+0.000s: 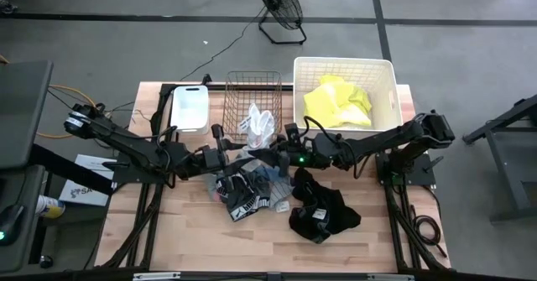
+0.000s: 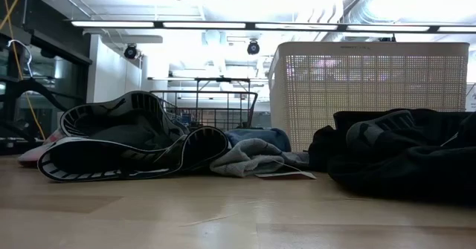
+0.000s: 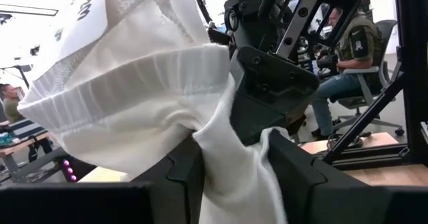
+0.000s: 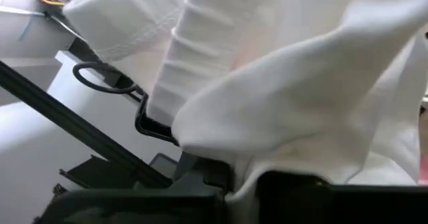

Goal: Pick & Place Cloths
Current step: Put the white underwear into the gold wire basket, then put the black underwear into the gold wire basket

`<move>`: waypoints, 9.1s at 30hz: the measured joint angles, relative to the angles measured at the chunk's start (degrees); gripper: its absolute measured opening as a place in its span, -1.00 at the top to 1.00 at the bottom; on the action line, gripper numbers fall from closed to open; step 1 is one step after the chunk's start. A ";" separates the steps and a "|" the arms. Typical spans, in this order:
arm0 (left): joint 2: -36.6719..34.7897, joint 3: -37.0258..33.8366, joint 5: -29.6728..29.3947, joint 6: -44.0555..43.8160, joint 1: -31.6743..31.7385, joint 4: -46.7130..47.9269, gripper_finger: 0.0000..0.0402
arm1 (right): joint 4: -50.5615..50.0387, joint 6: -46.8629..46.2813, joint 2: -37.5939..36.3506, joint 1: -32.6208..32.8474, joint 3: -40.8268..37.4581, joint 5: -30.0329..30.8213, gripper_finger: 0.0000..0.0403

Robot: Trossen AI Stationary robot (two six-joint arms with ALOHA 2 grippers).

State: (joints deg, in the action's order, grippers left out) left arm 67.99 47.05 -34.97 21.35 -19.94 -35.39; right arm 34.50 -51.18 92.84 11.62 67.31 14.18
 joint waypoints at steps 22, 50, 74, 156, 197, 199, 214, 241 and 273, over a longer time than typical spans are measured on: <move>0.04 0.20 -4.28 -0.45 0.22 2.87 0.89 | -23.91 6.96 -8.56 -0.35 0.00 -4.36 -0.43; 0.00 0.71 9.92 -26.55 20.96 25.71 0.88 | -43.00 4.92 -17.86 -0.37 -0.02 6.71 -0.46; 10.20 14.58 29.35 -27.64 46.21 49.85 0.88 | -44.61 4.90 -17.86 -0.37 -0.02 8.43 -0.46; 13.54 14.56 40.07 -31.13 50.66 43.04 -0.33 | -52.25 -0.77 -18.12 -0.17 -0.02 5.10 -0.46; -10.63 10.10 38.49 -38.76 21.34 54.43 0.98 | -86.29 -18.19 -18.16 10.99 -0.02 -14.05 -0.46; -12.14 8.74 38.39 -38.73 19.66 54.24 0.97 | -87.06 -20.24 -18.16 11.75 -0.02 -11.65 -0.46; -28.37 5.55 38.17 -37.76 10.60 59.08 0.96 | -86.02 -36.42 -11.05 16.17 -0.83 -8.70 -0.46; -33.00 5.55 37.82 -35.77 7.04 67.36 0.96 | -84.84 -37.46 1.20 8.21 -0.85 -17.16 -0.82; -33.00 5.55 37.91 -36.69 7.04 70.03 0.96 | -80.65 -44.69 18.56 8.36 -0.44 -21.12 -0.80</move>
State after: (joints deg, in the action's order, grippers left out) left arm 34.98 52.60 2.94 -15.33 -12.91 34.63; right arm -46.15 -95.87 111.39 19.97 66.87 -6.94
